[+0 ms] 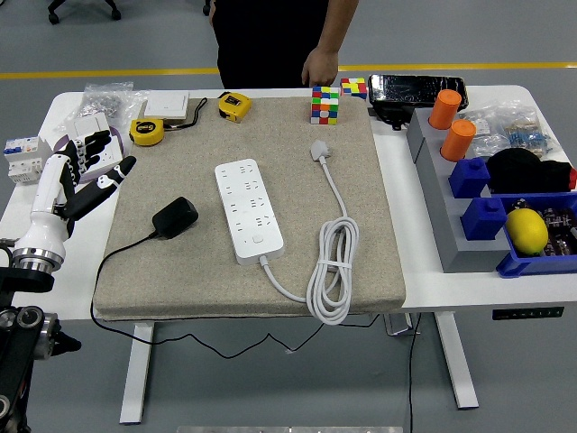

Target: Pick up the plug,place it near the board,insert it into the board,press the button

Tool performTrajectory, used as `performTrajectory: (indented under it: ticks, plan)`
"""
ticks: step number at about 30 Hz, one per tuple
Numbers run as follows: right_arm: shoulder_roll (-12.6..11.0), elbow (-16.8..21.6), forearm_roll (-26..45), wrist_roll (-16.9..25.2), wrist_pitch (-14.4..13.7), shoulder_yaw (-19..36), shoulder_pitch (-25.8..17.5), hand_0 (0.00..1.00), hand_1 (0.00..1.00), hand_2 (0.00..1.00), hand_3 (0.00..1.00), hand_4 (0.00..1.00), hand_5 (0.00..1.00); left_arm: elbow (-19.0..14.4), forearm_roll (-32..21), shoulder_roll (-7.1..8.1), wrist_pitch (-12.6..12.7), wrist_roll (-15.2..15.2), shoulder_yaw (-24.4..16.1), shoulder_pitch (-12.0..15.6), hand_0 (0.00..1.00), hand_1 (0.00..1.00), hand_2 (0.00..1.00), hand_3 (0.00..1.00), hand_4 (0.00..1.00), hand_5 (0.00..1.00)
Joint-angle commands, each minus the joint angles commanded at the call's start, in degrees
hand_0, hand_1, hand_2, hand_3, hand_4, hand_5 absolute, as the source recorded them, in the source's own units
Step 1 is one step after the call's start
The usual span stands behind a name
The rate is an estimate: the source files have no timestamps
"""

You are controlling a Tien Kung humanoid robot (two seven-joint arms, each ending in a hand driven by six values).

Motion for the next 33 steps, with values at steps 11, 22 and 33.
performTrajectory:
  ticks: [11,22,33]
  plan:
    - [0.21,0.00,0.16,0.06,-0.08,0.32,0.14,0.849,0.812,0.809,0.845,0.998,0.919,0.08,0.24,0.04,0.52,0.51,-0.09,-0.27,0.739,0.754,0.704,0.632,0.835,0.375]
    - [0.54,0.00,0.33,0.07,-0.16,0.49,-0.06,0.848,0.811,0.807,0.844,0.998,0.920,0.61,0.47,-0.06,-1.59,0.79,-0.66,-0.22,0.969,0.998,0.965,0.915,0.998,0.603]
    - [0.54,0.00,0.46,0.02,-0.28,0.64,0.17,0.848,0.811,0.806,0.838,0.998,0.920,1.33,-3.42,-0.23,-3.31,0.13,-0.49,-0.28,0.998,0.998,0.998,0.998,0.998,0.819]
